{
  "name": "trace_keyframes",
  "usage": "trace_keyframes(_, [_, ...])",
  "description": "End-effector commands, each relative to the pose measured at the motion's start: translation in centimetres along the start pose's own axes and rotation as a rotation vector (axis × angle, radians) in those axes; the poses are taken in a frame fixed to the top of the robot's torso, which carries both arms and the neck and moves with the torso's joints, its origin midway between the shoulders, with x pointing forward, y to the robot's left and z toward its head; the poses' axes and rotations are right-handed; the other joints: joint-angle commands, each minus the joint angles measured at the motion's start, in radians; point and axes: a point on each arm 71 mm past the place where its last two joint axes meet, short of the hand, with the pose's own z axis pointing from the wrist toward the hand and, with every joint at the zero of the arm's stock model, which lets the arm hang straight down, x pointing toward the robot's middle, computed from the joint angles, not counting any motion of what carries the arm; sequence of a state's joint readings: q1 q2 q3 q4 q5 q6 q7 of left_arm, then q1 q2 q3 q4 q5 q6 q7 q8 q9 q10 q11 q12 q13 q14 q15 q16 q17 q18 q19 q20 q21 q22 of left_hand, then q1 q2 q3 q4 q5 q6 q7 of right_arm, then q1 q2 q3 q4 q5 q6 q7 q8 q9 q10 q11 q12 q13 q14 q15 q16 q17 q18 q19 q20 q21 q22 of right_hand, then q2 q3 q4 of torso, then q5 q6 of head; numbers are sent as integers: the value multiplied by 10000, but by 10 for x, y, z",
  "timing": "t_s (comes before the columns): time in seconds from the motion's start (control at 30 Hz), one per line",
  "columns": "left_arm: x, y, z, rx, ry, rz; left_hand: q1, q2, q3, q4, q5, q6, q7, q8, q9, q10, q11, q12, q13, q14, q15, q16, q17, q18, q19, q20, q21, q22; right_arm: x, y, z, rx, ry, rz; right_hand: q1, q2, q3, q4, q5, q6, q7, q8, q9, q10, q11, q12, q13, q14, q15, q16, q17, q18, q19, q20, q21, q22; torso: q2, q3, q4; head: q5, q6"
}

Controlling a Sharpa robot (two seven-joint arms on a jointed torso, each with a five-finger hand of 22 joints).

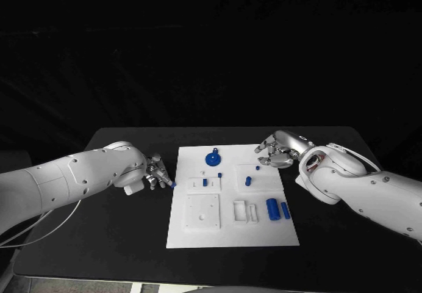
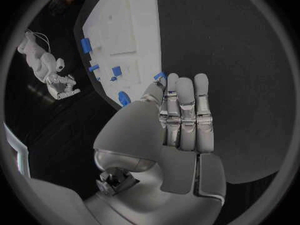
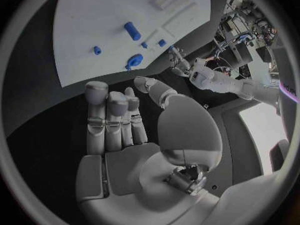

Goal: Assemble the parts on the task board

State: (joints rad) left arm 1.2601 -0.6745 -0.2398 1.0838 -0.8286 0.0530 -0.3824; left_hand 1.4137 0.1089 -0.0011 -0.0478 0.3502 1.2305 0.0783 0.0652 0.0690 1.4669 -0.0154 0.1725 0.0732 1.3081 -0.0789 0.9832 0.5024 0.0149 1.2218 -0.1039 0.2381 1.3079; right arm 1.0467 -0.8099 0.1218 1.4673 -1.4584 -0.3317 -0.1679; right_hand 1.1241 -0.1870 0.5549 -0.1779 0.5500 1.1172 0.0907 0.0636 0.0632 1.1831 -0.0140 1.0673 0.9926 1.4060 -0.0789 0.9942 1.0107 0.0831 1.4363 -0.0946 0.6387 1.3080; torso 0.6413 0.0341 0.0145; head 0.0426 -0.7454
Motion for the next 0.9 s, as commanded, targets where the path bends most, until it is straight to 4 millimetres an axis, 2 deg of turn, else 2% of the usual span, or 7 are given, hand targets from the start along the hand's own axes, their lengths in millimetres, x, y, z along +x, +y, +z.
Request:
trace_keyframes(0.03, [4,-1,-1,370,388,-1125,-151,-18,130,-97,114,495,-429,4,700,410,-62,78,5,-24,-79,93,23,-91,-101,-26,105,219,1,1,0,-106,103,-13,-72,15,57,16,23,-21,38,-19,-9,-66,-1,-29,-4,-48,10,-36,-18,138,-33,-12,-80,618,1,-2,1,3,1])
trace_keyframes(0.13, [5,0,-2,510,675,-1605,-343,-69,351,-267,165,499,-438,0,848,417,-70,141,-3,-74,-87,165,37,-90,-189,-29,235,217,1,1,0,-116,104,-5,-72,15,57,16,23,-21,38,-19,-9,-66,-1,-29,-4,-48,10,-36,-18,138,-33,-12,-80,618,-3,-2,9,4,6])
trace_keyframes(0.47, [6,4,-5,711,1185,-2979,-408,-64,424,-347,195,528,-449,4,932,416,-88,243,19,-65,-100,302,83,-95,-197,-50,352,216,1,2,0,-135,95,15,-72,15,57,16,23,-21,38,-19,-9,-66,-1,-29,-4,-48,10,-36,-18,138,-33,-12,-80,618,-4,1,3,32,23])
trace_keyframes(0.7, [1,9,-8,806,655,-3315,-442,-74,461,-359,224,419,-422,-7,939,364,-79,169,-20,-93,-117,348,83,-100,-202,-74,437,209,1,1,0,-137,89,22,-72,15,57,16,23,-21,38,-19,-9,-66,-1,-29,-4,-48,10,-36,-18,138,-33,-12,-80,618,-1,5,6,43,28])
trace_keyframes(0.8, [-3,11,-10,972,118,-3028,-394,-196,323,-346,-315,185,-384,-5,892,162,-30,-59,-56,-106,-86,276,40,-99,-205,-47,422,187,1,1,0,-144,86,26,-66,20,63,3,25,-20,37,-19,-9,-76,-2,-41,-17,-49,10,-38,-20,137,-34,-12,-85,618,-6,8,-1,46,30])
trace_keyframes(0.87, [-5,12,-13,1130,-290,-2729,-330,-367,42,-332,-307,110,-373,-4,840,40,-6,-269,-55,-102,-42,167,-20,-86,-216,-7,351,164,1,2,-1,-166,84,34,-66,20,63,3,25,-20,37,-19,-9,-76,-2,-41,-17,-49,10,-38,-20,137,-34,-12,-85,618,-8,6,4,70,6])
trace_keyframes(0.9, [-5,12,-14,1188,-423,-2594,-329,-444,-59,-317,-413,90,-370,-10,791,0,-12,-307,-49,-78,-20,155,-28,-76,-200,11,335,159,1,2,-1,-182,82,39,-66,20,63,3,25,-20,37,-19,-9,-76,-2,-41,-17,-49,10,-38,-20,137,-34,-12,-85,618,-10,9,9,79,-2])
